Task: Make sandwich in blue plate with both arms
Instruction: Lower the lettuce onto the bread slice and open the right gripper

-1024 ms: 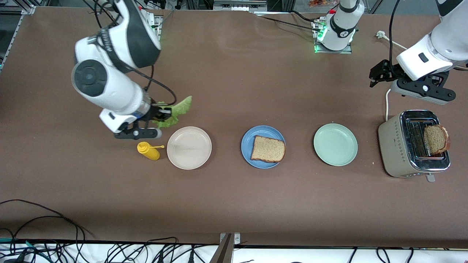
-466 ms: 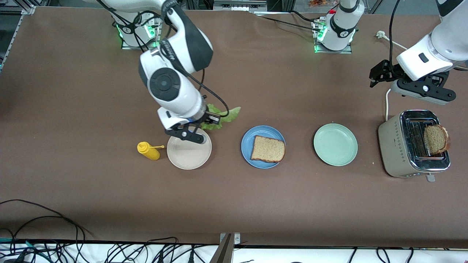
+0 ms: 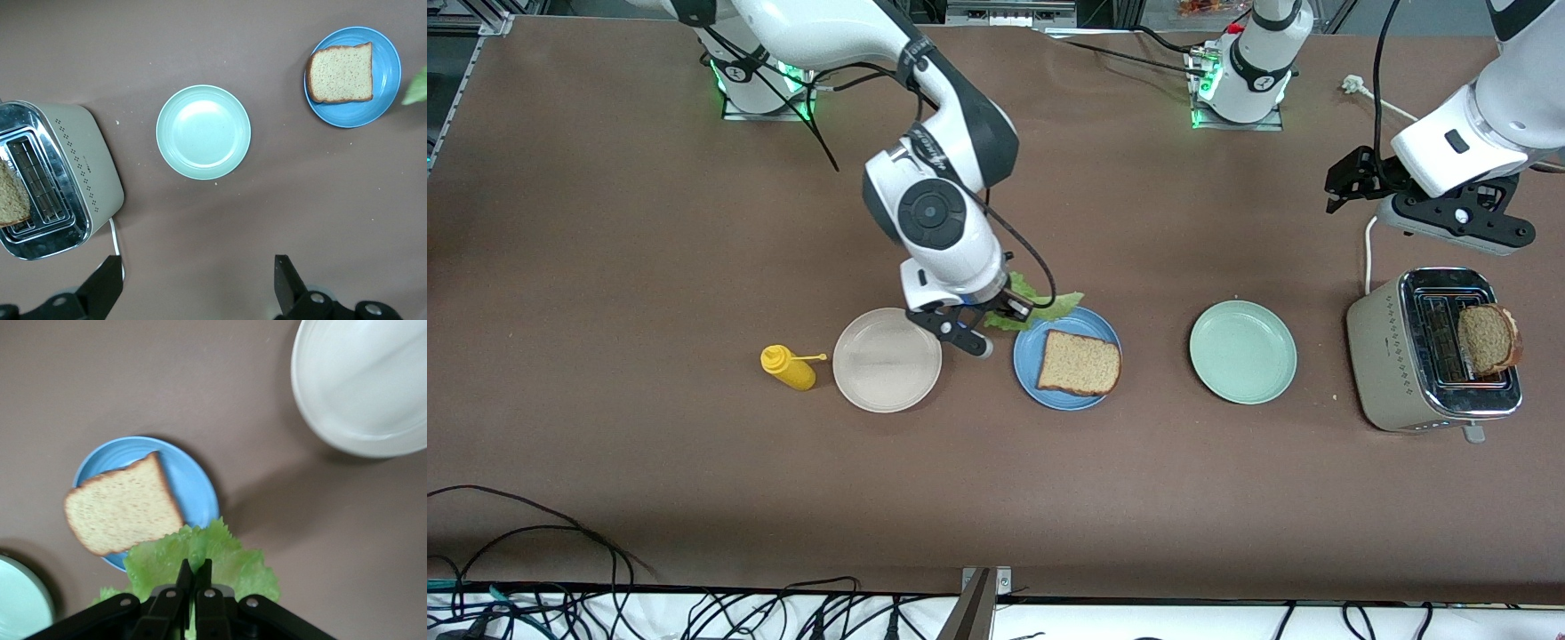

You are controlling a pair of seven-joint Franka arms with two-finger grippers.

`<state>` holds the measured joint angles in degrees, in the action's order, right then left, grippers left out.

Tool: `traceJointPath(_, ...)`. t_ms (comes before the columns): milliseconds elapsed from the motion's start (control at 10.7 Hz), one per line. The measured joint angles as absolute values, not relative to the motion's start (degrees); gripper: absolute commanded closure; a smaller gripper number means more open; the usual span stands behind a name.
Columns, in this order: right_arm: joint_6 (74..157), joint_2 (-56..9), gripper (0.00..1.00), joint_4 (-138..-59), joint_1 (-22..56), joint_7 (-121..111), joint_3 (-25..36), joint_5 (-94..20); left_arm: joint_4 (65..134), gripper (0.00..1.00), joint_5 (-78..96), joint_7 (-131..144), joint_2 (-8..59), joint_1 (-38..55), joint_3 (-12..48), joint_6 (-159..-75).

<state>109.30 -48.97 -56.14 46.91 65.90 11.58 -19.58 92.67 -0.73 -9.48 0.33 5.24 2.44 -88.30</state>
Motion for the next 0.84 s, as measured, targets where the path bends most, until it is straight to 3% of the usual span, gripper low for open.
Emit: traceJointPath(838,126.06,-58.83,1.00,-53.03,50.52,81.81,11.58,-20.01,92.64,0.00,-0.73,-9.48,0.37,5.24,2.45,-88.30)
